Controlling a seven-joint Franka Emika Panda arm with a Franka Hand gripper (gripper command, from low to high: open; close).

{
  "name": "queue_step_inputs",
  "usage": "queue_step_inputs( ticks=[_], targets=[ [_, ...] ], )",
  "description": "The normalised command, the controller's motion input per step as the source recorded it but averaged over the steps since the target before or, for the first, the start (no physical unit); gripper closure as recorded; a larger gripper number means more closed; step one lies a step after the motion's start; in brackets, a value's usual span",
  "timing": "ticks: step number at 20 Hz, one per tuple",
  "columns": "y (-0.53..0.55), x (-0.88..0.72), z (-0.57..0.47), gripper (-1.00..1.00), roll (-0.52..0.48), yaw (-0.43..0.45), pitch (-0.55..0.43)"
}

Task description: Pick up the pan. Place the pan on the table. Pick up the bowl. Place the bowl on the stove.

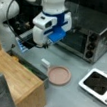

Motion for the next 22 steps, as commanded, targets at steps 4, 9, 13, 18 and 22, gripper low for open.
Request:
queue_step_inputs(
  ticks=[4,9,13,18,22],
  targets=[
    [-0.34,0.44,0.22,-1.00,-0.001,0.080,0.230],
    [-0.54,0.64,0.28,-1.00,-0.027,0.167,0.277],
    [-0.61,0.77,0.27,-1.00,-0.072,0.235,0.206],
    [-0.42,0.70,0.27,-1.00,-0.081,0.219,0.212],
    [-0.34,0.63,0.19,-1.00,-0.093,0.196,0.221]
  ],
)
